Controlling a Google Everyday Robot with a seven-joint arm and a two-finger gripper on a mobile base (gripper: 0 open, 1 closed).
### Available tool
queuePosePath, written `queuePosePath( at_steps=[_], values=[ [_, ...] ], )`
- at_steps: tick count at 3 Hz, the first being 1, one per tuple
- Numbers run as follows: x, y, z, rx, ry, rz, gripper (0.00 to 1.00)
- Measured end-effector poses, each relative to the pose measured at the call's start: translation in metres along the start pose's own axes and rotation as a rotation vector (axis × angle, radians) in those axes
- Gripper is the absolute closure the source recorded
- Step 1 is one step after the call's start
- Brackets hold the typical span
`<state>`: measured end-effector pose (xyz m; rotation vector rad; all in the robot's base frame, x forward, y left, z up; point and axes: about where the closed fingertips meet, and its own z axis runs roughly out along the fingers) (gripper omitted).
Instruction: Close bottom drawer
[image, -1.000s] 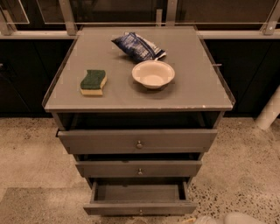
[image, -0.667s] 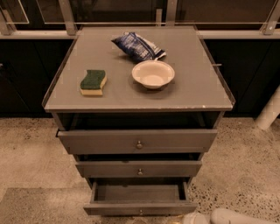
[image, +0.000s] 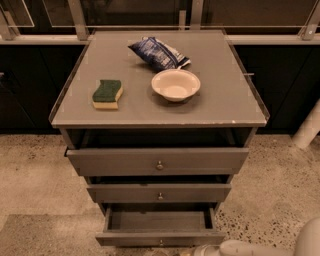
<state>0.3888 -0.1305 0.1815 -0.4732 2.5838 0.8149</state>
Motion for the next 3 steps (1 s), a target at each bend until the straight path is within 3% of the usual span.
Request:
queuePosePath(
  at_steps=[1, 2, 3],
  values=[
    [0.005, -0.010, 0.038, 0.009, 0.009, 0.045, 1.00],
    [0.006, -0.011, 0.042, 0.008, 0.009, 0.049, 1.00],
    [0.000, -0.014, 0.048, 0.039, -0.064, 0.049, 1.00]
  ],
)
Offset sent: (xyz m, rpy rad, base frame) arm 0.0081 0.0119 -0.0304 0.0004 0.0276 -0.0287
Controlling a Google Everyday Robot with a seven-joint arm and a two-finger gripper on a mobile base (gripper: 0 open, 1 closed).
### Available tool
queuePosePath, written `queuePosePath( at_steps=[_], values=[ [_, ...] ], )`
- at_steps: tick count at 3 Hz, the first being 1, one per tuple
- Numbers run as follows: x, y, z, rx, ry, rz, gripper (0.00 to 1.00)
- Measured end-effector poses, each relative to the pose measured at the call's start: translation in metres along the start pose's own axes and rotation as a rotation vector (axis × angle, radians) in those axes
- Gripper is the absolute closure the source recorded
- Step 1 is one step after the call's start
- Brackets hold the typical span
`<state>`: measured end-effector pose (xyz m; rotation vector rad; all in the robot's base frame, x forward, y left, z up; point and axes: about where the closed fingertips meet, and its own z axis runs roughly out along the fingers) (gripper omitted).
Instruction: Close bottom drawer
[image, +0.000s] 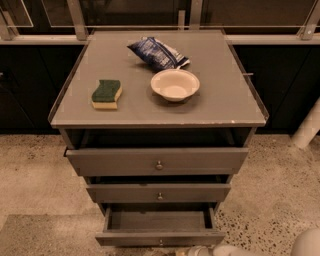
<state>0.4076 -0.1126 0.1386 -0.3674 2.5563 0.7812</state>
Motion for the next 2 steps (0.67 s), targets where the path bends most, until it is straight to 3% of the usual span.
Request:
queuePosePath(
  at_steps=[2],
  values=[
    [-0.051, 0.010, 0.028, 0.001, -0.222, -0.041, 1.00]
  ],
)
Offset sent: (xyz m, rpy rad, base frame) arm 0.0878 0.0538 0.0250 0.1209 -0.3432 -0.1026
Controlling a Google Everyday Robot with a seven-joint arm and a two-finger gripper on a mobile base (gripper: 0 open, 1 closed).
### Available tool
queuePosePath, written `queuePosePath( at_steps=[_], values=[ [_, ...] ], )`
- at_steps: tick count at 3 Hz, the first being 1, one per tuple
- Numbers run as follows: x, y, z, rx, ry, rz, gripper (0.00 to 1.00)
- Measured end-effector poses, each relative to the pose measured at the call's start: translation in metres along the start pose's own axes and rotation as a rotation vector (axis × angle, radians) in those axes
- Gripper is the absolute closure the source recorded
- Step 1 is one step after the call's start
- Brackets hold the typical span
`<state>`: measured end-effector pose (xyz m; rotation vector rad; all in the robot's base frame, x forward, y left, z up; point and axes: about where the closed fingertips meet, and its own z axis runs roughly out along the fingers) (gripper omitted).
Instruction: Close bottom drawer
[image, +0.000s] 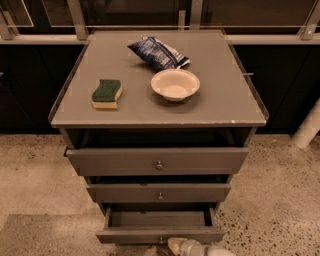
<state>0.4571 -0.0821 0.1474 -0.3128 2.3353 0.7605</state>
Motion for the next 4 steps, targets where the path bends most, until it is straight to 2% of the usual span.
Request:
queuePosePath(
  at_steps=[1, 2, 3, 4],
  values=[
    [0.000, 0.000, 0.000, 0.000, 0.000, 0.000, 1.00],
    [-0.018, 0.018, 0.020, -0.035, -0.046, -0.043, 1.00],
    [-0.018, 0.017, 0.019, -0.035, -0.046, -0.044, 1.00],
    [-0.032, 0.027, 0.027, -0.047, -0.076, -0.075, 1.00]
  ],
)
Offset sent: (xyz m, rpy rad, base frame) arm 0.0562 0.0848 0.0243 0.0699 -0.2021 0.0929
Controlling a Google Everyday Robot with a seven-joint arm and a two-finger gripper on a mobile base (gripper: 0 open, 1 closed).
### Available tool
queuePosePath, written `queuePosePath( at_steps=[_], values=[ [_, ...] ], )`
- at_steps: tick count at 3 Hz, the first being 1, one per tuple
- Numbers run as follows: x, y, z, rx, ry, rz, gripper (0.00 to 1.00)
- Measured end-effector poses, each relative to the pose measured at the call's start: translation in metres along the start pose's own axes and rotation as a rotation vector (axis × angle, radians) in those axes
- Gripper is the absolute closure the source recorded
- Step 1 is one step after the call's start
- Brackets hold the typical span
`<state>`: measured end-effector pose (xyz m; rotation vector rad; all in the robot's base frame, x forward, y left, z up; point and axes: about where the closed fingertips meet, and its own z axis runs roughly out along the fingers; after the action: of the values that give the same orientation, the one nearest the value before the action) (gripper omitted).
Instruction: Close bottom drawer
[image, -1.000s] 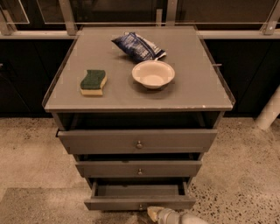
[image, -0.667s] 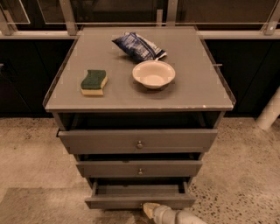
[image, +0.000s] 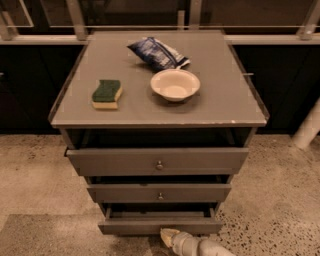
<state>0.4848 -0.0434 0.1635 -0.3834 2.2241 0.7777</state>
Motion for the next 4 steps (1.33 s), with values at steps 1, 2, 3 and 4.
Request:
queuePosePath(
  at_steps=[1, 2, 3, 4],
  values=[
    [0.000, 0.000, 0.000, 0.000, 0.000, 0.000, 1.00],
    [0.000, -0.003, -0.001, -0.038, 0.005, 0.001, 1.00],
    [0.000, -0.038, -0.002, -0.097, 0.052, -0.023, 1.00],
    [-0.002, -0.063, -0.004, -0.111, 0.074, -0.045, 1.00]
  ],
)
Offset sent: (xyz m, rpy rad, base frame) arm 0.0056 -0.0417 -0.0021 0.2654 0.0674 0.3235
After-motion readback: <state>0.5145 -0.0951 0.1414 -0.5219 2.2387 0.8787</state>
